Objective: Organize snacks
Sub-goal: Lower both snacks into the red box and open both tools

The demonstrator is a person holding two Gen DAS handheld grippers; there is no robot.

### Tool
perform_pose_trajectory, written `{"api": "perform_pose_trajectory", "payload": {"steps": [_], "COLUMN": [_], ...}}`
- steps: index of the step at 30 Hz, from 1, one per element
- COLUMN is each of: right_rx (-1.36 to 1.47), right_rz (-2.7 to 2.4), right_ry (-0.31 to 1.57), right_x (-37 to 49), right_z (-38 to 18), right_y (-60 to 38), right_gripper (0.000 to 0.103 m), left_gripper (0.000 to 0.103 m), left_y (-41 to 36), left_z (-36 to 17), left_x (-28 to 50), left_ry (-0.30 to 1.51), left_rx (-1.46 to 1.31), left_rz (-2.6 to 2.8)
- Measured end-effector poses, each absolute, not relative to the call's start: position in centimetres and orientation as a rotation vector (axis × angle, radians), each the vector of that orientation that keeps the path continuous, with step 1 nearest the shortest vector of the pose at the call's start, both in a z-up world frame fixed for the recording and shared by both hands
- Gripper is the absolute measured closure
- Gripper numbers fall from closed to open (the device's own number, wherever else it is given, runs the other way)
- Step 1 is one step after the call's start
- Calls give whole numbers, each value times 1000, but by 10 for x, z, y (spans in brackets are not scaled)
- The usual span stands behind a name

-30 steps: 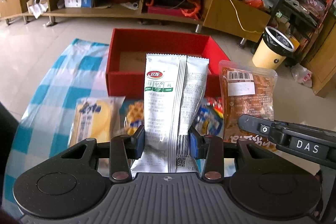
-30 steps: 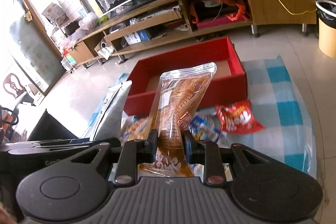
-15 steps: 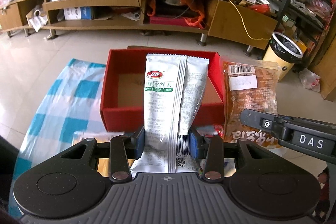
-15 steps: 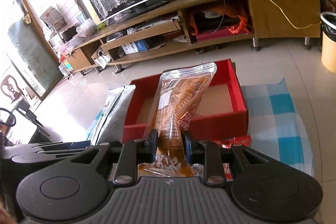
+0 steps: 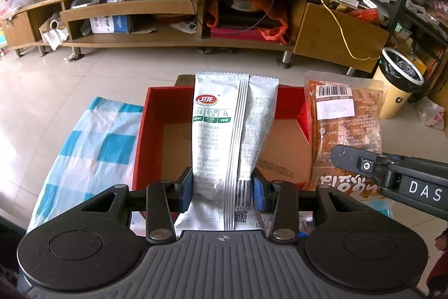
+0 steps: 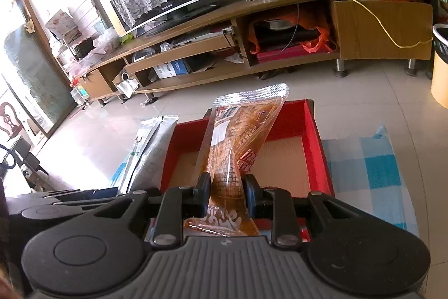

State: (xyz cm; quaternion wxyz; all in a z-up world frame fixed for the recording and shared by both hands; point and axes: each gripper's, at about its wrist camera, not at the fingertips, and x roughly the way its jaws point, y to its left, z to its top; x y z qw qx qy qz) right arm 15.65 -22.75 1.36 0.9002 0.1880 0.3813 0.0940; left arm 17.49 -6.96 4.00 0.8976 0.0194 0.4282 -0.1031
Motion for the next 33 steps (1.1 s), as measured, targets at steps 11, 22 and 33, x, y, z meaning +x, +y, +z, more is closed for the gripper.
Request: {"api": "perform_pose_trajectory", "payload": {"steps": [11,22,33], "right_rx": [375,373,323], "right_rz": [183,167,141], "right_ry": [822,891,961], "right_x": [199,230,240], "right_z": [-6,-39,-62], "right_y": [-228,-230,-225], "right_gripper": [79,79,77], "left_gripper": [53,53,43], "left_y": [-72,-80,-81], "left_z": [24,-4,-15], "left_x": [213,235,235], "left_ry": [907,955,978], "left_rx": [52,87,122], "left_rz": [-177,-159,-137]}}
